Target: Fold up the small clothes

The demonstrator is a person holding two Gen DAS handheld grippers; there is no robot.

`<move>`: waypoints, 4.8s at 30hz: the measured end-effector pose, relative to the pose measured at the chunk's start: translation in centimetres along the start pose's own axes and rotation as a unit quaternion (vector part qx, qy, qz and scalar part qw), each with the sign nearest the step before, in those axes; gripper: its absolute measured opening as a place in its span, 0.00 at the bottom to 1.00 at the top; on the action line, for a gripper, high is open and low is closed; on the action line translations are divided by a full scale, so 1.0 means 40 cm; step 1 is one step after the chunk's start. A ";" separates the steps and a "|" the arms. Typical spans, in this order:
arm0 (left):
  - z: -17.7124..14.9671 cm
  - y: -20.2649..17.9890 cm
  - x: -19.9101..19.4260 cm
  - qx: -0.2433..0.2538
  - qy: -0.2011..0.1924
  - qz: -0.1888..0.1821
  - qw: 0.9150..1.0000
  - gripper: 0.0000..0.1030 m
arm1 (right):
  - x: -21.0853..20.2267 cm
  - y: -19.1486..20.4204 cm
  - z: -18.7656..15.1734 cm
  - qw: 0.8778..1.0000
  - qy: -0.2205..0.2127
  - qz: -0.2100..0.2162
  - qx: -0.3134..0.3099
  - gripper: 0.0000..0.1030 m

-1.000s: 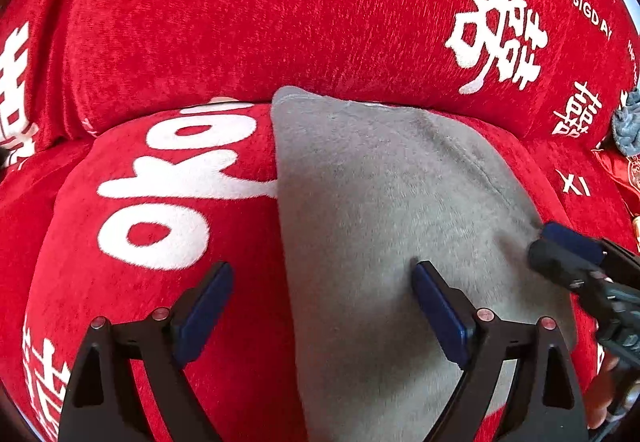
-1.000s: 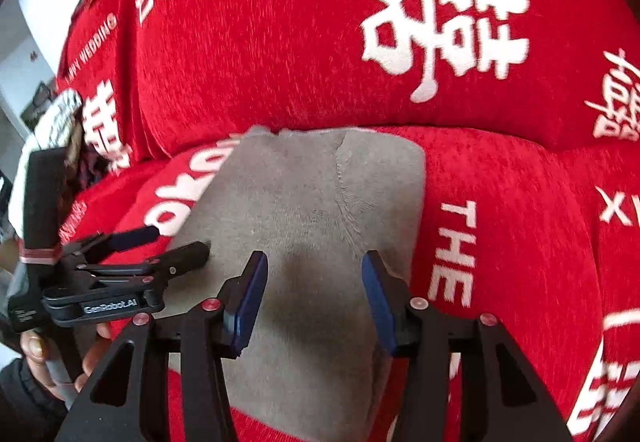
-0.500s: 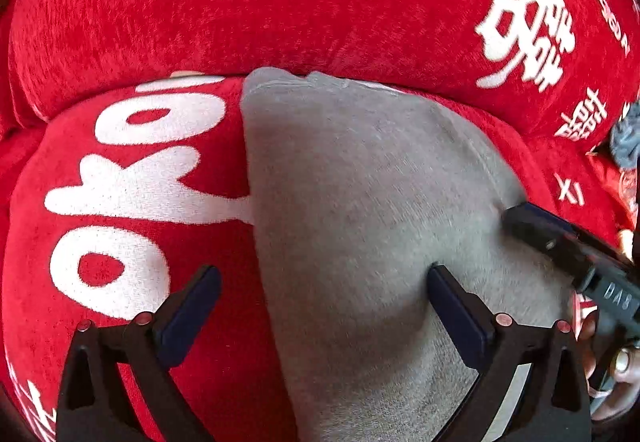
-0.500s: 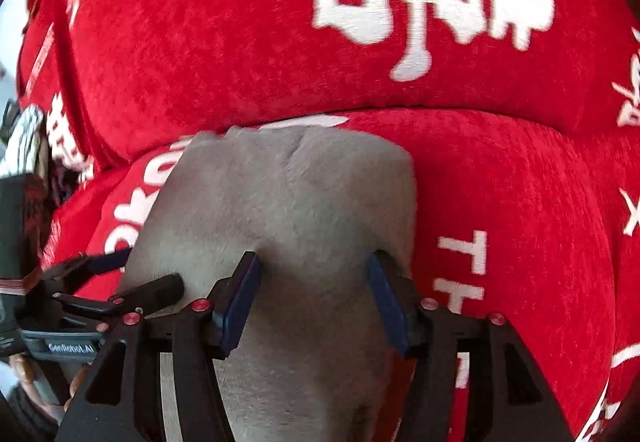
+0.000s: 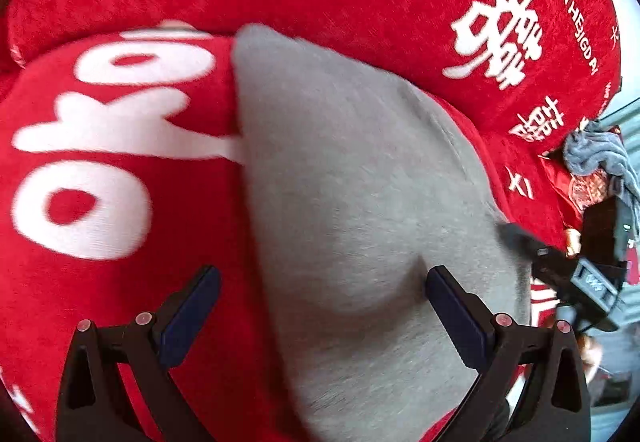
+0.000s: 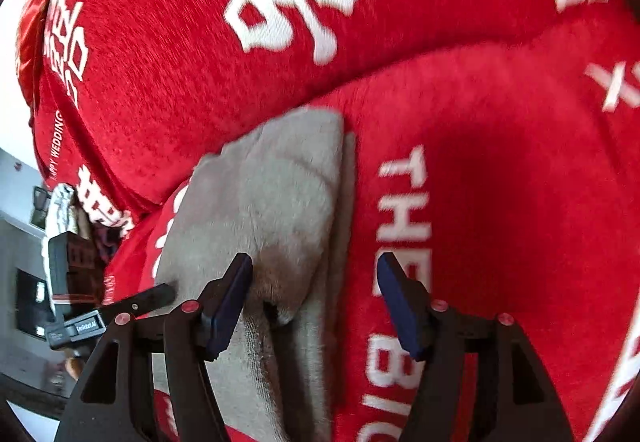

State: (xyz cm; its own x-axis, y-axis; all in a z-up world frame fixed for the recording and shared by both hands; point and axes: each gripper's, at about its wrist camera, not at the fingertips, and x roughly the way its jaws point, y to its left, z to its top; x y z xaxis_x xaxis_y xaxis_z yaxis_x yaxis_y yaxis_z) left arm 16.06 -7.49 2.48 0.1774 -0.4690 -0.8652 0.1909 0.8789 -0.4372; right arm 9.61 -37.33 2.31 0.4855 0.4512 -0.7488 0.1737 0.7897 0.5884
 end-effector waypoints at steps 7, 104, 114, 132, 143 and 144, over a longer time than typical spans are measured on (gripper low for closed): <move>0.034 -0.051 0.040 0.024 -0.012 0.011 1.000 0.83 | 0.103 0.051 0.014 0.999 0.018 0.013 -0.025 0.68; -0.437 -0.014 -0.249 0.080 -0.085 0.079 0.990 0.51 | -0.046 0.359 -0.430 0.981 -0.003 -0.050 -0.186 0.40; -0.462 -0.014 -0.253 0.083 -0.091 0.078 0.989 0.52 | -0.056 0.345 -0.463 0.982 -0.009 -0.041 -0.183 0.39; -0.440 0.022 -0.324 0.066 -0.142 0.137 0.978 0.79 | -0.156 0.354 -0.480 0.965 -0.068 -0.085 -0.240 0.52; -0.320 0.066 -0.270 0.051 -0.124 0.206 0.969 0.79 | -0.045 0.391 -0.419 0.958 -0.032 -0.065 -0.278 0.52; -0.307 0.067 -0.254 0.054 -0.116 0.212 0.969 0.79 | -0.028 0.380 -0.409 0.959 -0.029 -0.074 -0.273 0.52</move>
State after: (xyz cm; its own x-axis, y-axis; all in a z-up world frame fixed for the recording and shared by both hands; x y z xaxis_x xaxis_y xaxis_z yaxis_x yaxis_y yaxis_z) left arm 2.89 0.74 7.09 0.4717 -0.0866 -0.8775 0.1517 0.9883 -0.0161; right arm -2.30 -19.04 7.10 0.5404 0.3051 -0.7842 -0.2220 0.9506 0.2168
